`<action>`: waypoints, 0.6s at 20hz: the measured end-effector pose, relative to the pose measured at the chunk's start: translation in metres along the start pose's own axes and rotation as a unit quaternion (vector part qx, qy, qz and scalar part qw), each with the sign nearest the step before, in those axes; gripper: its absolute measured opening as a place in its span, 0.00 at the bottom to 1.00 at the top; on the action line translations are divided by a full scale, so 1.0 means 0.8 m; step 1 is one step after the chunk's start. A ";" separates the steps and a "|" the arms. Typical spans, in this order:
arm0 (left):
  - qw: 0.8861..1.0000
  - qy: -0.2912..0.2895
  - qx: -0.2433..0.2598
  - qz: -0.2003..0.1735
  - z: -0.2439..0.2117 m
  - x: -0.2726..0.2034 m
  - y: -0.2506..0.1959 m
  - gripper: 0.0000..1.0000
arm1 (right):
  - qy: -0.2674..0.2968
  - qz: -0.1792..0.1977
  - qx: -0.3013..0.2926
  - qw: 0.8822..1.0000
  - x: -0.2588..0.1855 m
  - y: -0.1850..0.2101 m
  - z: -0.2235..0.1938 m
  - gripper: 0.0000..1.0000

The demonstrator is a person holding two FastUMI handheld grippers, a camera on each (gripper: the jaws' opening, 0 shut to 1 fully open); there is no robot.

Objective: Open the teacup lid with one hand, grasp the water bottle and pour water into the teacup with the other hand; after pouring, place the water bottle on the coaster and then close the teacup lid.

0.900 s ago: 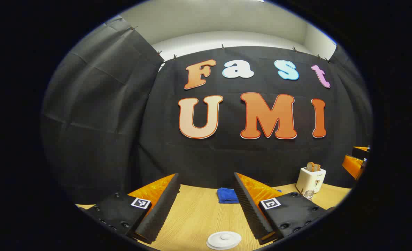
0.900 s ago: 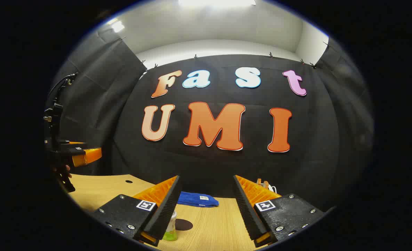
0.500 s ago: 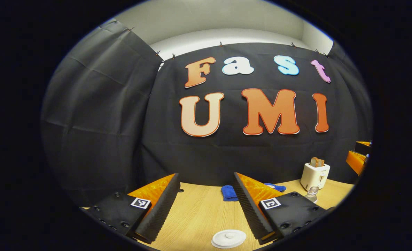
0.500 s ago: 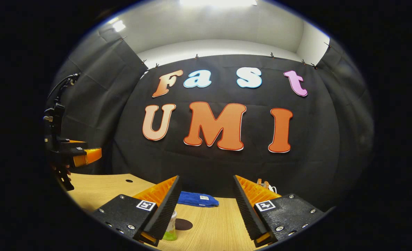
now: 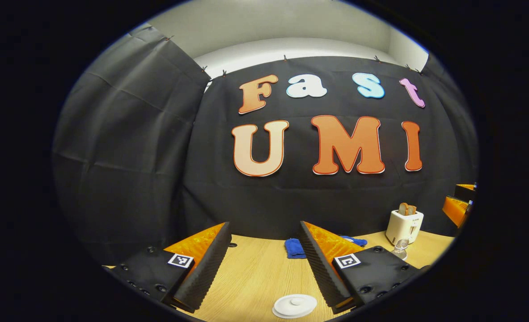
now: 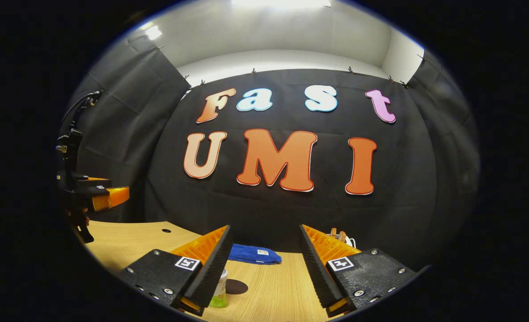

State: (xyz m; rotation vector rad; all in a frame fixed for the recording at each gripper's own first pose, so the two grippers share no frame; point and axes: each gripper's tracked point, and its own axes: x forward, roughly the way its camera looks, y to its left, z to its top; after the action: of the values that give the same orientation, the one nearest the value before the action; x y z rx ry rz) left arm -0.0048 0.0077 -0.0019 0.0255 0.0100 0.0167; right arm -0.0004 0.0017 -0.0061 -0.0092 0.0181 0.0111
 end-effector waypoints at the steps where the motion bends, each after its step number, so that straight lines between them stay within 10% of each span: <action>1: 1.000 0.000 -0.001 -0.003 0.000 -0.001 0.000 0.99 | 0.003 0.000 0.000 1.000 0.001 0.001 -0.003 0.90; 12: 0.997 0.043 -0.018 -0.058 -0.049 0.000 -0.027 0.99 | 0.038 0.029 0.017 0.999 -0.008 0.018 -0.041 0.98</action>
State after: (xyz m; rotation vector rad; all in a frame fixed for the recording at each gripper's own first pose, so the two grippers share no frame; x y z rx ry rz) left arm -0.0047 -0.0132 -0.0412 -0.0113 0.0973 -0.0988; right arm -0.0079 0.0158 -0.0389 0.0250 0.0936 0.0676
